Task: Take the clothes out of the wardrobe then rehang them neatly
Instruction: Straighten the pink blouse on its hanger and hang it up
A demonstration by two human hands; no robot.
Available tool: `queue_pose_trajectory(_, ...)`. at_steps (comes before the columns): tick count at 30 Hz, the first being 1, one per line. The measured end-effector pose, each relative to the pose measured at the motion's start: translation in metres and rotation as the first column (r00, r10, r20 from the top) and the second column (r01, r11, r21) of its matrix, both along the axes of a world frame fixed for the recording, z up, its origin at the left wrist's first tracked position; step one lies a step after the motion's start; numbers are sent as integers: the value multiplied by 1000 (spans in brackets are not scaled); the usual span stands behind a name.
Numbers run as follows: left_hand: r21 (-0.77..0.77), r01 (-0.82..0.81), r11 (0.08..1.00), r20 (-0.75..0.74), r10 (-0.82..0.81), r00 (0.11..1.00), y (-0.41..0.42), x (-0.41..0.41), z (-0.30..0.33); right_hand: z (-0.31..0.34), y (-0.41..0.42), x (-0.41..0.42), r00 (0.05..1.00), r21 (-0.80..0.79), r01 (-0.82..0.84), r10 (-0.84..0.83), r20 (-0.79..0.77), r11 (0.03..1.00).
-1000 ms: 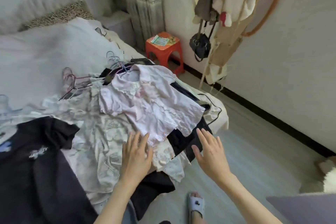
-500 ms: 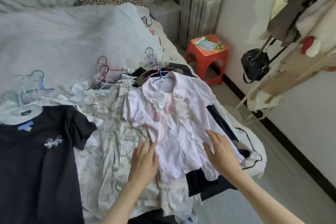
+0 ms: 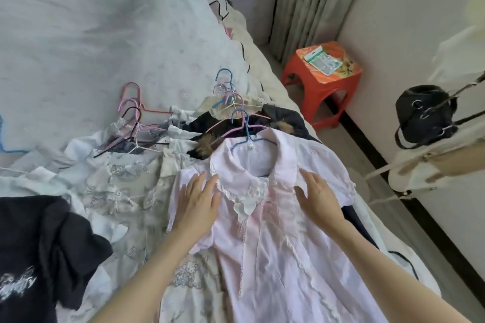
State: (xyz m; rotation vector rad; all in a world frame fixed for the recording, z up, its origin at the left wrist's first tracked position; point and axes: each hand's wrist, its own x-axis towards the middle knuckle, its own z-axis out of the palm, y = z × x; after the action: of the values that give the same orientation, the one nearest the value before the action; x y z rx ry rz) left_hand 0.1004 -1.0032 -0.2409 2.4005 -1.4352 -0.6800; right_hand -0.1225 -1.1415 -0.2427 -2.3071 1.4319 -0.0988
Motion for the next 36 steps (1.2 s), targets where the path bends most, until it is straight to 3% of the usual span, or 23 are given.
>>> queue_pose_trajectory(7, -106, 6, 994, 28, -3, 1000, -56, 41, -32, -20, -79, 46, 996, -16, 4, -5, -89, 1000)
queue_pose_trajectory(12, -70, -101, 992, -29, 99, 995, -67, 37, -52, -47, -104, 53, 950, 85, -81, 102, -294, 993)
queue_pose_trajectory(15, -67, -119, 991, -29, 117, 993, -70, 37, -56, -60, -106, 54, 946, 21, -84, 87, -314, 996)
queue_pose_trajectory(19, -109, -71, 992, 49, 77, 996, -65, 37, -60, -58, -101, 58, 977, 8, -66, 66, -202, 998)
queue_pose_trajectory(23, -89, -90, 992, -49, 86, 995, -57, 35, -54, -38, -81, 42, 998, -32, -55, 55, -13, 998)
queue_pose_trajectory(26, -167, -55, 984, -78, 42, 996, -51, 34, -39, -14, -58, 21, 994, -74, 7, 1, 107, 997)
queue_pose_trajectory(30, -320, 79, 944, -23, -91, 996, -52, 27, 4, 27, -33, -18, 964, -66, 145, -126, 234, 987)
queue_pose_trajectory(36, -487, 199, 851, -11, -233, 972, -70, -38, 92, 111, 6, -97, 889, -193, 357, -270, 369, 914)
